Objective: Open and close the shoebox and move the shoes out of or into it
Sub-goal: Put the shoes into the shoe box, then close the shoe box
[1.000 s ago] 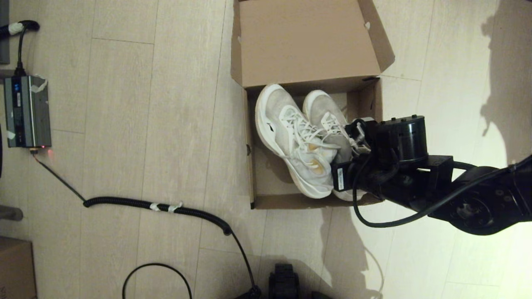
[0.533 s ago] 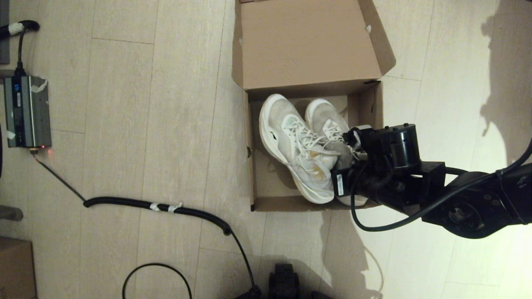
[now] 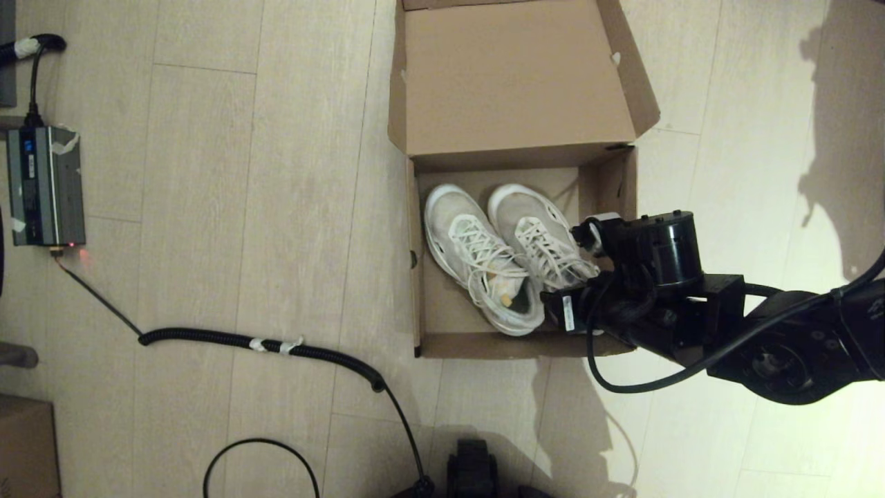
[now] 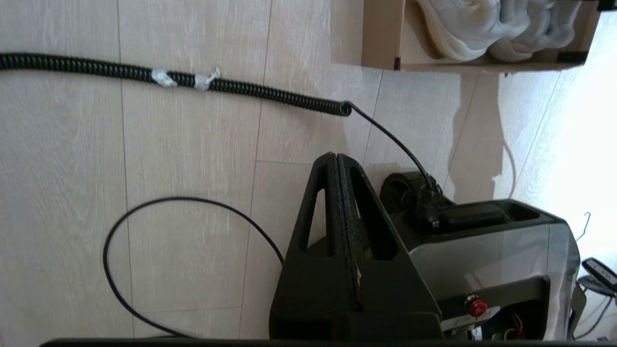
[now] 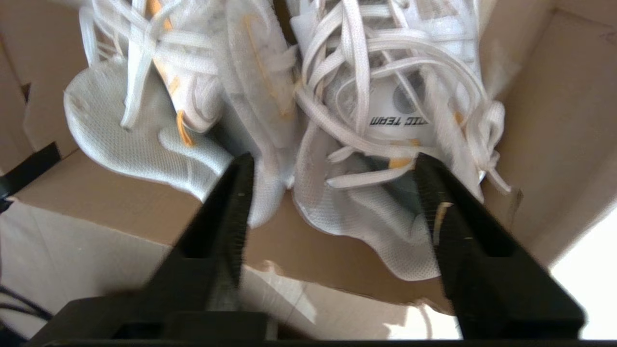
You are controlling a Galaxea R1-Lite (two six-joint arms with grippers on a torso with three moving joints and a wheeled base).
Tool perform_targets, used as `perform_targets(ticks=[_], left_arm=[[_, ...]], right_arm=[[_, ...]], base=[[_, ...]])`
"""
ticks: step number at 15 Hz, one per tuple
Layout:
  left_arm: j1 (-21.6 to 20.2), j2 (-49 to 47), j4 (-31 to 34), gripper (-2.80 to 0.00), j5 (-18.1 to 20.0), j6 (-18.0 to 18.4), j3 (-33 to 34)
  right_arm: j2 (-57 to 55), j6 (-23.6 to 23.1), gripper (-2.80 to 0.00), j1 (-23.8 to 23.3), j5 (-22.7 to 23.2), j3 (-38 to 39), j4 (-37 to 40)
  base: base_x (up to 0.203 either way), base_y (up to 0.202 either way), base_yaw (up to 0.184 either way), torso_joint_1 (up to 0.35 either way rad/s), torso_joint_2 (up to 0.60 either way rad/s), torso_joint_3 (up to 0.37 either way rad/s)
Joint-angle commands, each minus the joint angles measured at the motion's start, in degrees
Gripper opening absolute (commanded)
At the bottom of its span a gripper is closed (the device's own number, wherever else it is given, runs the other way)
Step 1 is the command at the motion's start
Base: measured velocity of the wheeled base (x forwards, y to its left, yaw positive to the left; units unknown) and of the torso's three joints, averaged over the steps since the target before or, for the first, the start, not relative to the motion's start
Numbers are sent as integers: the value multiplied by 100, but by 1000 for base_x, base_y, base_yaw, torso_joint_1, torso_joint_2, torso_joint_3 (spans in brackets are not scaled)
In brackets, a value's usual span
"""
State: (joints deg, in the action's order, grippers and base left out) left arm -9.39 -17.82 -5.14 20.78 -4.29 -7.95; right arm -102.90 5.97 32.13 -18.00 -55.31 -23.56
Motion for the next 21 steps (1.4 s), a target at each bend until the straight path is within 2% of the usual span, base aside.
perform_targets(ticks=[1, 3, 5, 7, 8, 10, 11, 12, 14, 16, 18, 21], left_arm=[[-2, -33, 63, -280, 13, -3, -121], [10, -80, 563, -280, 116, -2, -438], [15, -435, 772, -280, 607, -2, -567], [16, -1048, 665, -280, 1008, -6, -811], [16, -1470, 485, -280, 1141, -13, -937], [21, -2495, -100, -280, 1364, -49, -1161], [27, -3113, -473, -280, 1451, -96, -1306], [50, -3740, -848, -280, 1505, -155, -1480], [108, -5117, -1687, -280, 1570, -388, -1996], [209, -6099, -2403, -280, 1601, -812, -2702], [324, -6462, -2882, -280, 1536, -1244, -3142], [349, -6405, -3600, -280, 1271, -1320, -2686]], right_arm=[[261, 1, 0, 10, -24, 81, -8], [809, 4, 0, 16, -25, 251, 43], [1466, 27, 0, -33, -149, 464, 86], [1897, 15, 0, -453, -433, 548, 99], [1962, 12, -280, -721, -468, 538, 111], [1876, 28, -280, -1325, -389, 404, 146], [1631, 41, -280, -1666, -129, 255, 138], [1333, 93, -280, -2019, 306, 57, 130], [659, 332, -280, -2617, 1859, -645, 127], [37, 454, -280, -3038, 2983, -1532, 150], [-394, 609, -280, -3274, 3823, -2593, 390], [-1235, 787, -280, -3711, 4922, -4210, 929]], base=[[0, 0, 0, 0, 0, 0], [0, 0, 0, 0, 0, 0], [0, 0, 0, 0, 0, 0], [0, 0, 0, 0, 0, 0], [0, 0, 0, 0, 0, 0], [0, 0, 0, 0, 0, 0], [0, 0, 0, 0, 0, 0], [0, 0, 0, 0, 0, 0], [0, 0, 0, 0, 0, 0], [0, 0, 0, 0, 0, 0], [0, 0, 0, 0, 0, 0], [0, 0, 0, 0, 0, 0]])
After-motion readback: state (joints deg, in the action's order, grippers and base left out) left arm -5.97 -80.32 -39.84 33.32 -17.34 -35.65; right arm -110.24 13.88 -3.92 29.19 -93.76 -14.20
